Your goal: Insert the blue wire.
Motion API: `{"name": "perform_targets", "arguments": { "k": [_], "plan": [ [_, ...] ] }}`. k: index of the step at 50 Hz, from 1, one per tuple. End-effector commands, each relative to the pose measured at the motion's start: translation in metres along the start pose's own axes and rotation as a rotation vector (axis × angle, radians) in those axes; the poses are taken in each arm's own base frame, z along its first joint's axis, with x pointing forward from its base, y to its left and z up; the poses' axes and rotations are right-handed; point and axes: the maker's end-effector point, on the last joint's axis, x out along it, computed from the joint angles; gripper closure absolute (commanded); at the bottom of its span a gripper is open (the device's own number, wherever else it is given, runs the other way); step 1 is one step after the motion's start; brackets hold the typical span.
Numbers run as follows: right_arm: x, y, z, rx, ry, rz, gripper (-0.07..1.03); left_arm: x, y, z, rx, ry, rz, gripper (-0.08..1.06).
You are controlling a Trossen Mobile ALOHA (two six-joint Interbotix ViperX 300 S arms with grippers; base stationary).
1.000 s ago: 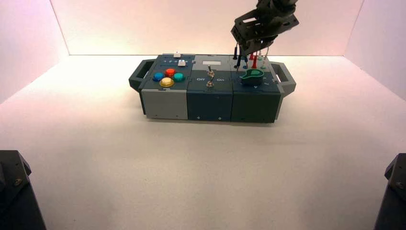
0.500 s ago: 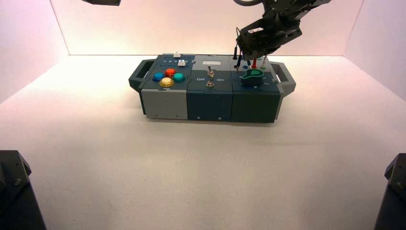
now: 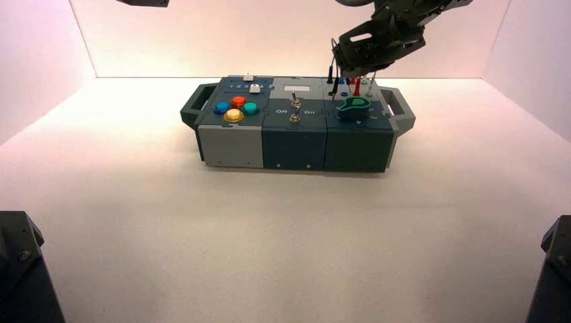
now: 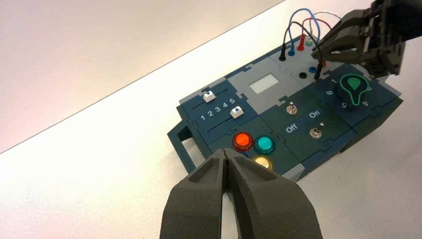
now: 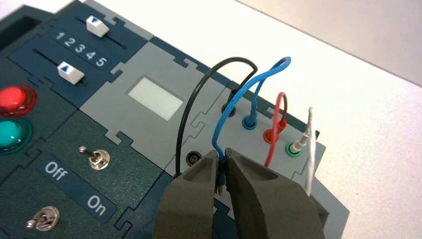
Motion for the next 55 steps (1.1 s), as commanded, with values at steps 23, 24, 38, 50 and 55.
{"name": "perform_targets", "arguments": {
  "k": [23,24,38,50,55],
  "plan": [
    [0.004,-0.001,0.016,0.024,-0.094,-0.005,0.98,0.003,0.003,0.007,-0.003,-0.011,0.009,1.01],
    [0.004,0.000,0.015,0.025,-0.094,-0.004,0.98,0.003,0.003,0.007,-0.002,-0.012,0.009,1.01],
    [0.007,0.000,0.017,0.023,-0.101,-0.004,0.98,0.002,0.003,0.008,-0.002,-0.015,0.010,1.01],
    [0.009,0.000,0.017,0.022,-0.104,-0.003,0.98,0.002,0.003,0.007,-0.002,-0.012,0.009,1.01],
    [0.010,0.000,0.017,0.019,-0.104,-0.003,0.98,0.002,0.003,0.008,-0.001,-0.015,0.010,1.01]
  ]
}}
